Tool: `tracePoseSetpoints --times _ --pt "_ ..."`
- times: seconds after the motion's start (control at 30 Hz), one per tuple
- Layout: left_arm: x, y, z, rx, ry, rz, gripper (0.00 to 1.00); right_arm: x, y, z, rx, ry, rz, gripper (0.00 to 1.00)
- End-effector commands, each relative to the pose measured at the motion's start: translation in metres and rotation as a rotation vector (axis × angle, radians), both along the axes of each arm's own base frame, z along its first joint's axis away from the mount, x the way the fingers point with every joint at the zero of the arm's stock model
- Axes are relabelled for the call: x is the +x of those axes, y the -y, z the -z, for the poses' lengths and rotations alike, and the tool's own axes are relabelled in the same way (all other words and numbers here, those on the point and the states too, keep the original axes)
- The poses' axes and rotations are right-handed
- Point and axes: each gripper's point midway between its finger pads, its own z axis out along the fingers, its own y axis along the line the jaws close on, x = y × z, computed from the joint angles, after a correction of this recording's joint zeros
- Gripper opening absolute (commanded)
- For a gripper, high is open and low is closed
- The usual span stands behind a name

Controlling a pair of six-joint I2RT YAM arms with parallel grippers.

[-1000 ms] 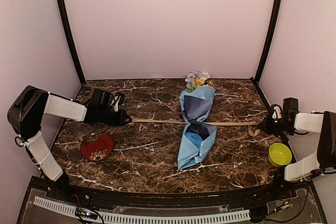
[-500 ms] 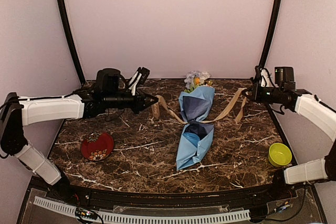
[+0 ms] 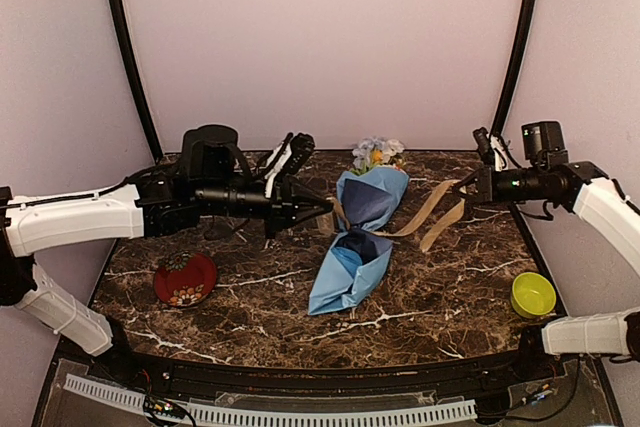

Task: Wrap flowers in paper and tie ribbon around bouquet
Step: Place the right side of the half-tied ribbon at the center of the board.

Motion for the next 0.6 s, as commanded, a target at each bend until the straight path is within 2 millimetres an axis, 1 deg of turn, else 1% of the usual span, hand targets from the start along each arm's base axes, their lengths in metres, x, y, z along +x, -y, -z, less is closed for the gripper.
tracePoseSetpoints --times 0.0,0.07,0.13,0.17,0.2,0.3,0.37,0.47,0.57 --pt "-0.029 0.017 -0.031 -0.04 0.077 0.083 0.0 -0.019 0.016 0.028 -0.093 -0.112 0.055 0.11" --pt "-0.036 0.025 -0.03 -0.035 0.079 0.108 0.0 -0.024 0.021 0.038 -0.118 -0.139 0.071 0.21" --pt "-0.042 0.033 -0.032 -0.034 0.08 0.138 0.0 -0.026 0.026 0.046 -0.147 -0.162 0.097 0.38" --pt "-0.046 0.038 -0.033 -0.037 0.083 0.157 0.0 -0.026 0.029 0.049 -0.158 -0.168 0.106 0.43" --pt "-0.049 0.042 -0.033 -0.037 0.086 0.174 0.0 -0.027 0.028 0.049 -0.16 -0.169 0.103 0.46" --pt "-0.052 0.054 -0.028 -0.02 0.092 0.21 0.0 -0.028 0.019 0.035 -0.108 -0.116 0.063 0.5" --pt "-0.052 0.061 -0.02 0.0 0.08 0.226 0.0 -0.027 0.004 0.013 -0.035 -0.023 0.009 0.51" --pt "-0.052 0.068 -0.014 0.002 0.074 0.25 0.0 -0.032 -0.026 -0.015 0.11 0.116 -0.093 0.49" --pt "-0.047 0.072 -0.008 0.014 0.085 0.238 0.0 -0.042 -0.055 -0.027 0.189 0.233 -0.197 0.47"
